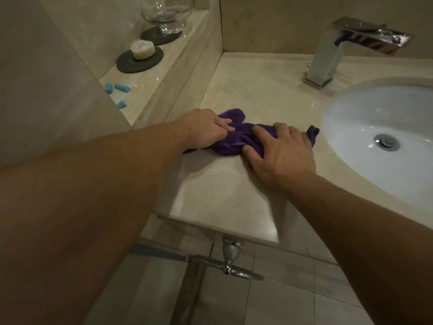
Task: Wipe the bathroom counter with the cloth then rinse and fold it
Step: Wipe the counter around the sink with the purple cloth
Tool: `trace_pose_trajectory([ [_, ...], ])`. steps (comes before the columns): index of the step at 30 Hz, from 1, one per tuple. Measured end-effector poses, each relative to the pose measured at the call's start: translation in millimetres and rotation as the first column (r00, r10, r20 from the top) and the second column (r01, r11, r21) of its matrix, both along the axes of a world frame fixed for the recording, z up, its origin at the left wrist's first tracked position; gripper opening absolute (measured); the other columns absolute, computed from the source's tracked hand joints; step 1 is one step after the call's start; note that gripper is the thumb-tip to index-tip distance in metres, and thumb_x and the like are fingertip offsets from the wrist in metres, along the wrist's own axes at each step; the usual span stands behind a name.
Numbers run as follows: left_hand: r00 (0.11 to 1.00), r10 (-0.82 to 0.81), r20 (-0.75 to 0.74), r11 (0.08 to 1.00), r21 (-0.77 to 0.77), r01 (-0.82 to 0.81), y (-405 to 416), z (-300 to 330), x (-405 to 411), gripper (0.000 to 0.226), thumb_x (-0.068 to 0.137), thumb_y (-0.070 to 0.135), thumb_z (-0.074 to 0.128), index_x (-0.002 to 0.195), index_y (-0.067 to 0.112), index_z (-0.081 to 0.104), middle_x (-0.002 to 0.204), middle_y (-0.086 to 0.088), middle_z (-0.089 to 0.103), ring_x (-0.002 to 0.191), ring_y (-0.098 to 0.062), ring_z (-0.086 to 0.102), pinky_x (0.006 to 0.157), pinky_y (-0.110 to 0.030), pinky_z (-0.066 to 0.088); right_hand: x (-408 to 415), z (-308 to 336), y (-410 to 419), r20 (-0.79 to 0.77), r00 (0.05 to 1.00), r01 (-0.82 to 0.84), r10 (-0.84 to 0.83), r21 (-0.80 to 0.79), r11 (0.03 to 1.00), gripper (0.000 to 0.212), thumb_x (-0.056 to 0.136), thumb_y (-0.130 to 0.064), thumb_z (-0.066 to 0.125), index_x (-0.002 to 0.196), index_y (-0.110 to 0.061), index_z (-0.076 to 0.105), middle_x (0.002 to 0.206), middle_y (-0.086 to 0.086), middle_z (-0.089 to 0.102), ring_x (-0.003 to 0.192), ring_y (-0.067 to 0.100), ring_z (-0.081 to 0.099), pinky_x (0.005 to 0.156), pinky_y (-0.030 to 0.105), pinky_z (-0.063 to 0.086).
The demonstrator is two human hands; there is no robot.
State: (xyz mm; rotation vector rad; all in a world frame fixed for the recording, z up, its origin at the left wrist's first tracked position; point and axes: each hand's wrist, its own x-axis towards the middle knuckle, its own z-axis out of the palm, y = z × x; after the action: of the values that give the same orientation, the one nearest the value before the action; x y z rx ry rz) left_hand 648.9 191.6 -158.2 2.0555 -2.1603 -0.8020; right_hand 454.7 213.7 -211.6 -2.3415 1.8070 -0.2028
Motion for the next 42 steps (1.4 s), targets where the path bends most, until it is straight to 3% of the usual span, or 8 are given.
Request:
trace_pose_trajectory([
  [4, 1.000, -0.006, 0.010, 1.000, -0.005, 0.006, 16.5, -2.0, -0.9, 0.041, 0.094, 0.016, 0.050, 0.130, 0.030, 0.066, 0.151, 0.014, 0.046, 0.143, -0.012, 0.038, 0.122, -0.033, 0.022, -1.0, -1.9, 15.5, -0.003, 0.999, -0.032, 0.032, 0.000, 0.999, 0.062, 0.095, -0.071, 0.023, 0.147, -0.039, 0.035, 0.146, 0.009, 0.044, 0.134, 0.034, 0.039, 0.117, 0.054, 0.024],
  [11, 0.999, 0.043, 0.002, 0.999, 0.012, -0.043, 48.0, 1.5, -4.5, 0.042, 0.095, 0.015, 0.049, 0.131, 0.029, 0.065, 0.151, 0.015, 0.046, 0.145, -0.011, 0.033, 0.116, -0.024, 0.018, -3.6, 0.1, 43.7, 0.004, 0.998, -0.066, 0.066, 0.000, 0.998, 0.061, 0.096, -0.069, 0.024, 0.148, -0.040, 0.034, 0.148, 0.007, 0.042, 0.137, 0.032, 0.035, 0.119, 0.052, 0.021],
  [22, 0.984, 0.144, -0.100, 0.989, -0.017, -0.147, 84.6, -5.8, -3.9, 0.041, 0.092, 0.013, 0.051, 0.124, 0.031, 0.070, 0.145, 0.019, 0.052, 0.140, -0.008, 0.039, 0.103, -0.013, 0.019, -2.8, -0.1, 77.2, 0.011, 0.998, -0.067, 0.067, -0.011, 0.998, 0.058, 0.096, -0.068, 0.024, 0.146, -0.040, 0.037, 0.147, 0.006, 0.043, 0.136, 0.032, 0.035, 0.118, 0.052, 0.021],
  [29, 0.979, 0.149, -0.141, 0.988, -0.020, -0.153, 105.7, -6.9, -2.9, 0.041, 0.090, 0.013, 0.051, 0.122, 0.030, 0.072, 0.143, 0.018, 0.054, 0.136, -0.008, 0.045, 0.119, -0.027, 0.027, -0.3, -0.4, 93.3, -0.005, 0.998, -0.063, 0.063, -0.002, 0.998, 0.058, 0.097, -0.068, 0.024, 0.147, -0.040, 0.035, 0.149, 0.006, 0.042, 0.138, 0.032, 0.035, 0.119, 0.051, 0.020],
  [42, 0.953, 0.197, -0.232, 0.974, -0.061, -0.216, 135.3, -19.7, -2.5, 0.037, 0.089, 0.017, 0.053, 0.115, 0.032, 0.074, 0.140, 0.020, 0.057, 0.132, -0.007, 0.049, 0.118, -0.032, 0.032, 0.0, -3.4, 127.9, 0.010, 0.999, -0.042, 0.043, -0.033, 0.999, 0.057, 0.097, -0.067, 0.026, 0.145, -0.040, 0.038, 0.145, 0.006, 0.045, 0.134, 0.031, 0.038, 0.118, 0.051, 0.022],
])
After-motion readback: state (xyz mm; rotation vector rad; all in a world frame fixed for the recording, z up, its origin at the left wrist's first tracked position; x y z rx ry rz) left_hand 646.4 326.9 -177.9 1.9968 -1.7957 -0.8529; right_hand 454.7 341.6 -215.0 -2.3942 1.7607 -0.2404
